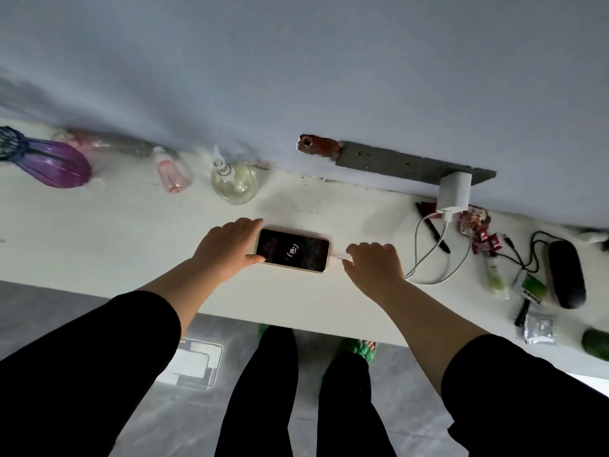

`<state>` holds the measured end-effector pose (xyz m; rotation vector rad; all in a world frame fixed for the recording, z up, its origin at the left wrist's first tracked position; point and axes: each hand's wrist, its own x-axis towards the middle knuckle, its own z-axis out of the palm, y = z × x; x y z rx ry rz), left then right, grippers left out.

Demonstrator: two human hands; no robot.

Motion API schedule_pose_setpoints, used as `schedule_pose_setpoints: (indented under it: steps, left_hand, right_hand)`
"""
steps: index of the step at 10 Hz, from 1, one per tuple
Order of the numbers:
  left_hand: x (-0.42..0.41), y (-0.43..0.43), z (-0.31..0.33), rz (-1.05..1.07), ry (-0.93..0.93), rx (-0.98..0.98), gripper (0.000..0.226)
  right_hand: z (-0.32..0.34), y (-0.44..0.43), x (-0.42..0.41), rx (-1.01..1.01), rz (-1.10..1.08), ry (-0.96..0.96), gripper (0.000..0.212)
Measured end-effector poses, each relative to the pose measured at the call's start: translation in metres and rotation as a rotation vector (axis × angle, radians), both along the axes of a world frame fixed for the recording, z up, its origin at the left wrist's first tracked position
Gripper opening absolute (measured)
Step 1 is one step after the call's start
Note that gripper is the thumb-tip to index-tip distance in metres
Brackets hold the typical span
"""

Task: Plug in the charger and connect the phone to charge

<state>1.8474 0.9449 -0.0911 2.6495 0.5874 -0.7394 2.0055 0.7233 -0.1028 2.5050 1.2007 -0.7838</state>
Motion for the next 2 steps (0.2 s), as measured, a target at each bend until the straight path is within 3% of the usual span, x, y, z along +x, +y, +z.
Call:
schedule_pose_setpoints:
  steps: [1,2]
  left_hand:
    - [-0.001,-0.008,0.045,0.072,-0.011,0.002,0.05]
    - [-0.002,-0.02,0.093,0.135,-0.085,0.056,0.046]
  right_hand:
    - [0.041,-0.015,0.007,0.034,-0.072,-0.011,0.032]
    - [0.085,-0.032,0.014,0.135,-0.156,-0.05,0.03]
